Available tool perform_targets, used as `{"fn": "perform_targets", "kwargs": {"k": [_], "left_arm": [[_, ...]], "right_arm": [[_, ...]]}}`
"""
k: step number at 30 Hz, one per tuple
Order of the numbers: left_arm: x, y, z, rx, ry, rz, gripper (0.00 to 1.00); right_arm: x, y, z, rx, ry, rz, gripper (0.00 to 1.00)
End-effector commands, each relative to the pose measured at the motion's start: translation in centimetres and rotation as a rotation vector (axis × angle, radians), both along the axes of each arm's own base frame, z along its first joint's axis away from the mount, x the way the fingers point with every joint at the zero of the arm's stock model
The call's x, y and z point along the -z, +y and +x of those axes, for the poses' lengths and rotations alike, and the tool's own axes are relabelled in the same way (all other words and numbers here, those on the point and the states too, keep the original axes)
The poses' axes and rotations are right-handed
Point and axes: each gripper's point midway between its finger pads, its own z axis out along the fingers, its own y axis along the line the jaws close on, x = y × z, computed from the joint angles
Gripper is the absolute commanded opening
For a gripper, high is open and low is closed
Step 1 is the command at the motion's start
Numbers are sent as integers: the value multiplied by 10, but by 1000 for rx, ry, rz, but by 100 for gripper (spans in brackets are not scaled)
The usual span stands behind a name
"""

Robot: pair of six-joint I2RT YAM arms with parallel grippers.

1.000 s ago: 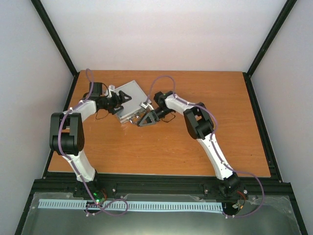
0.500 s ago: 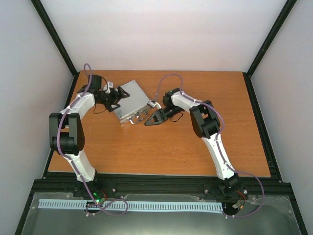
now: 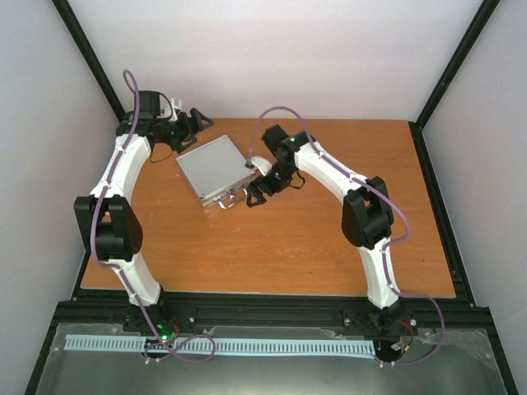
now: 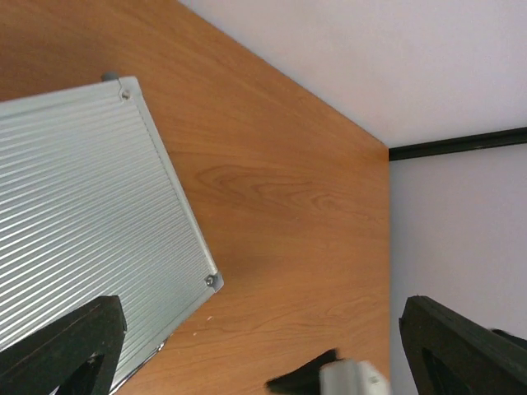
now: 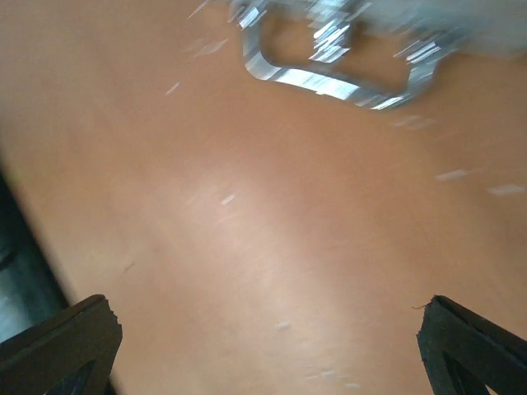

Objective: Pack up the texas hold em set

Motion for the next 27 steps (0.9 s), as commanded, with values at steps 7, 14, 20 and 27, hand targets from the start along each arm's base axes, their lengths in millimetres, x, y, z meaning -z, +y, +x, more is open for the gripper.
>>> {"fn": "perform_targets", "kwargs": {"k": [7,14,20,27], "left_arm": [[-28,18,20,-40,-63,91,95],[-5,51,66,-129,-41,82,89],[19,60,96,-143,-23,108,57],[52,64,123,-172,0,96,1]], "right_arm": [[-37,-45,55,412,-253,-243,100],[-18,8,19,361,-124,40,3],[-12,46,24,341,-160,256,3],[-2,63,49,359,-243,316,3]]}}
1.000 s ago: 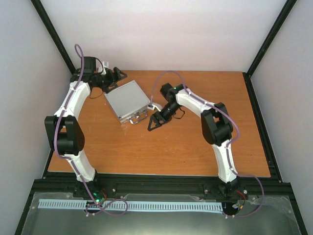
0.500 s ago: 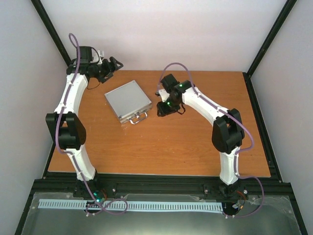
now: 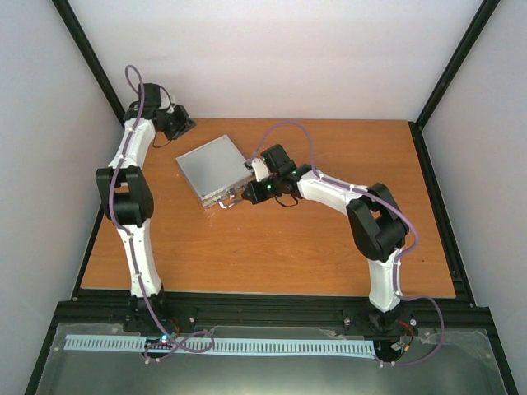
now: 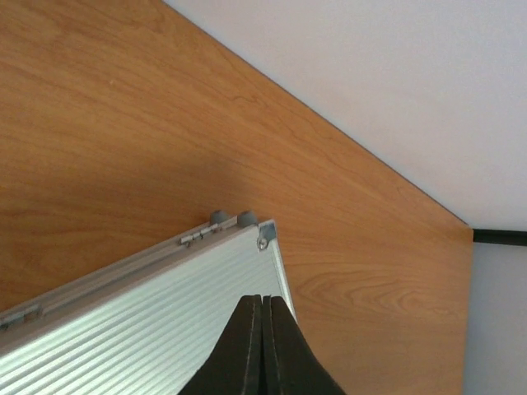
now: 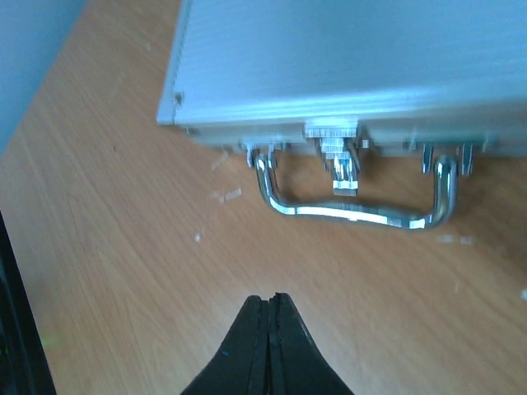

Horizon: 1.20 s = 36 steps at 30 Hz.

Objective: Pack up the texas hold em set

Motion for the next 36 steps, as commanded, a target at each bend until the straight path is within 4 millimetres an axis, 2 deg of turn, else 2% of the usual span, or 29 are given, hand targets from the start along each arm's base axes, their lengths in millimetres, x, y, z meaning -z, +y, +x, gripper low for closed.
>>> {"fn": "perform_targets", "kwargs": {"k": [1,7,12,24,36], "left_arm": [[-5,8,26,-29,-50,6,1],[29,17,43,-50,2,-21,1],[50,20,46,-61,32,-32,1],[102,18,36,-33,120,-29,1],[136,14,24,-7,176,-30,1]], "right_arm": [[-6,21,28,23,-99,97,3],[22,38,29,-12,-48,100,3],[32,40,27,-14,-36,103,3],[49,44,27,-18,-4,103,3],[65,54,35,-17,8,111,3]]}}
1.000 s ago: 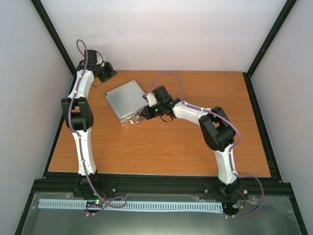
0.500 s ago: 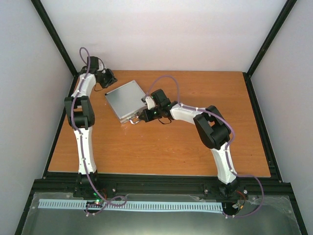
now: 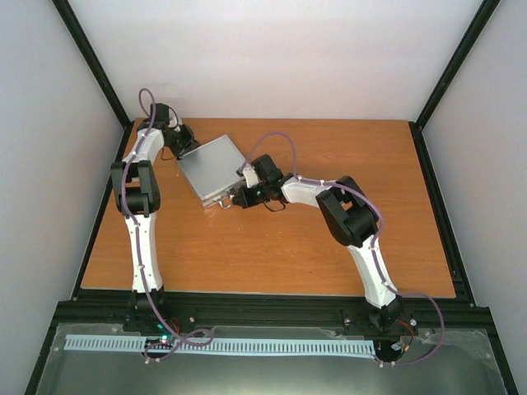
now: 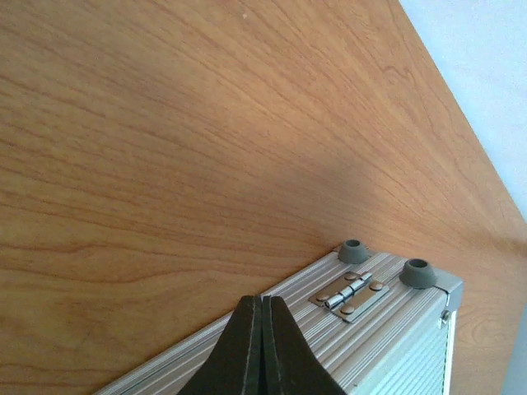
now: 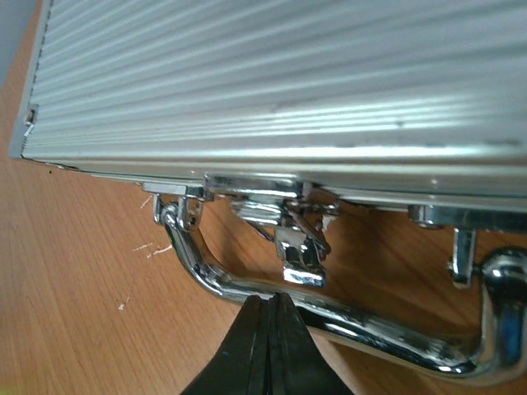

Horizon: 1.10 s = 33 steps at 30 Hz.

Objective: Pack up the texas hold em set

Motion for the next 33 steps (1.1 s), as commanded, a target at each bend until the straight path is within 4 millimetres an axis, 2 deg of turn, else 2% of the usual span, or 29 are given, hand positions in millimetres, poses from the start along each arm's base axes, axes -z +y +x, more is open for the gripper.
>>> {"fn": "perform_targets", "kwargs": {"k": [1,6,13,23,26,29,30,31,33], "left_arm": [[16,2,-1,23,0,-2,1],[24,2,-3,26,14,-4,1],[28,-1,-4,33,22,-19,1],[33,-6,-19,51,39,-38,1],[29,-6,-23,61,31,-33,1],[9,-4,-20,73,-2,-10,1],[-3,-3,-18,77,-20,0,6],[-15,-3,-16,83,-39,10,16],[-43,0,-11,93,-84,35,39]], "right_arm": [[-7,10,4,-9,-29,32,3],[-5,7,3,-8,-37,15,3],[0,12,11,4,-40,17,3],[23,14,28,46,-27,-50,3],[16,14,24,31,-25,-45,3],[-5,13,13,-11,-50,-35,3],[-14,12,8,-27,-68,-40,3],[-24,9,4,-38,-90,-49,3],[-46,5,-3,-54,-129,-59,3]]}}
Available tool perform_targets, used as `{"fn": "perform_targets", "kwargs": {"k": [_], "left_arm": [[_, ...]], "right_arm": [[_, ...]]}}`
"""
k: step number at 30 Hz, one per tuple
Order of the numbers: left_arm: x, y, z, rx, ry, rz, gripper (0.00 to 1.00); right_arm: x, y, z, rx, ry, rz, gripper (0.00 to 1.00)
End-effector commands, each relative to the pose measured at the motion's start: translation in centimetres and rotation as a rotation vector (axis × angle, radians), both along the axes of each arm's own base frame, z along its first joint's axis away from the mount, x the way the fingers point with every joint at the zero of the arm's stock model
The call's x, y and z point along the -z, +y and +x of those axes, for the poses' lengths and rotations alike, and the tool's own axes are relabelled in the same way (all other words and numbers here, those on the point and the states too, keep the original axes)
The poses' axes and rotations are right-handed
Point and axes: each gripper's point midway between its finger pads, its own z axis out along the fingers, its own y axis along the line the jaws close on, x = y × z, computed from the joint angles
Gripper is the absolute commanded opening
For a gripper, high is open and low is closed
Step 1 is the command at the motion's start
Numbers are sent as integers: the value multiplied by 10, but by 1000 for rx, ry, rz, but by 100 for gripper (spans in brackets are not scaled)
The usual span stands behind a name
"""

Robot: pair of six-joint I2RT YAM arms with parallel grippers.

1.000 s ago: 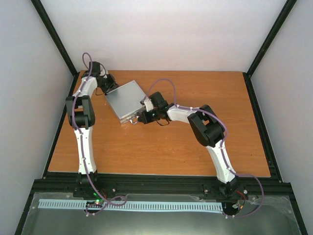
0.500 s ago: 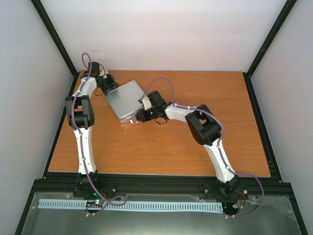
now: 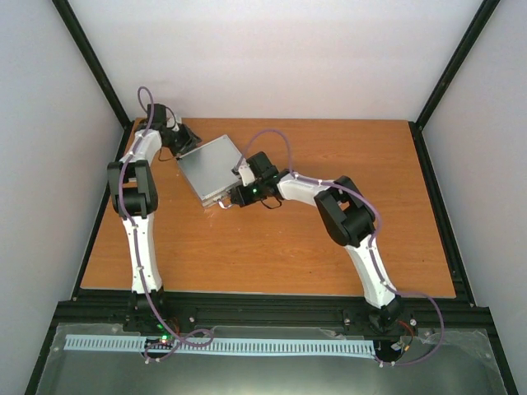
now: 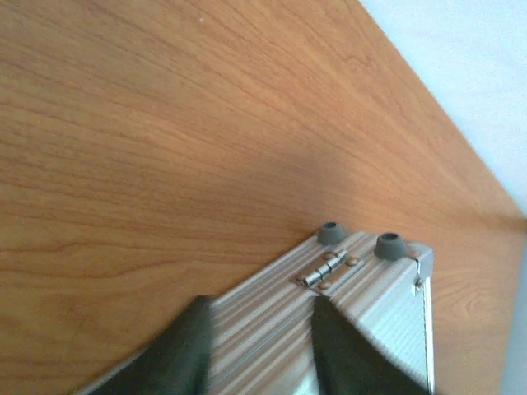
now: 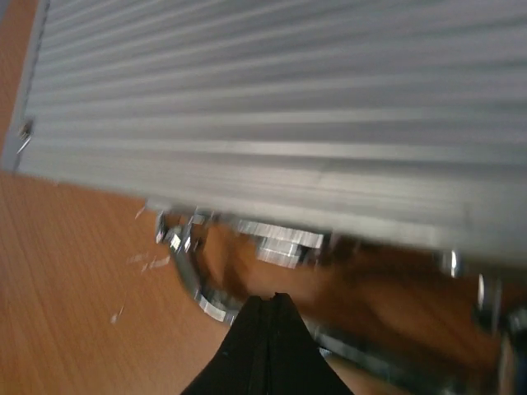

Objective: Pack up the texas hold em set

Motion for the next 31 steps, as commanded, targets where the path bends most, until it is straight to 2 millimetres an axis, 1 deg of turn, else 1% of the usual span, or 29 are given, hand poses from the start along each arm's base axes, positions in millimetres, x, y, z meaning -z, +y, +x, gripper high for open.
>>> {"fn": "perform_targets", "kwargs": {"k": [1,2,3,4,5,7,8,11,13,15,16,19,20,21,23,25,28,31], "left_arm": [[-51,7,-5,29,-38,69,62],[-68,10,-4,28,-61,93,94],[-85,13,-3,26,-90,118,99],[-103,16,-4,21,-115,141,100],[-120,19,-6,16,-139,161,100],[-152,21,-16,11,-178,191,100],[-166,21,-24,16,-193,202,100],[-191,19,-57,38,-198,232,100],[-196,21,-85,41,-182,264,100],[-196,24,-117,47,-173,318,100],[-184,28,-136,41,-142,347,100],[-188,32,-183,27,-179,416,100],[-197,33,-199,20,-213,439,100],[-196,35,-210,15,-219,462,100],[-192,35,-228,28,-226,482,100],[-188,32,-241,42,-226,480,100],[-186,28,-249,56,-231,467,100],[-193,26,-251,59,-255,460,100]], "right_arm": [[-57,-13,-15,-34,-116,-36,3],[-67,-18,-16,-27,-132,-46,4],[-77,-22,-18,-27,-144,-52,6],[-87,-26,-20,-24,-157,-63,10],[-98,-31,-21,-18,-175,-73,30],[-109,-45,-20,24,-200,-128,95],[-114,-53,-19,46,-211,-155,99],[-129,-77,-14,106,-252,-249,100],[-140,-97,-9,160,-272,-311,100],[-153,-115,-7,201,-296,-357,100],[-160,-124,-5,230,-308,-375,100],[-183,-148,0,305,-310,-373,100],[-190,-153,1,324,-309,-358,100],[-195,-157,2,337,-312,-349,100],[-201,-166,3,367,-327,-349,100],[-206,-170,2,383,-336,-352,100],[-213,-173,-1,390,-353,-341,100],[-217,-179,-2,415,-367,-340,100]]}}
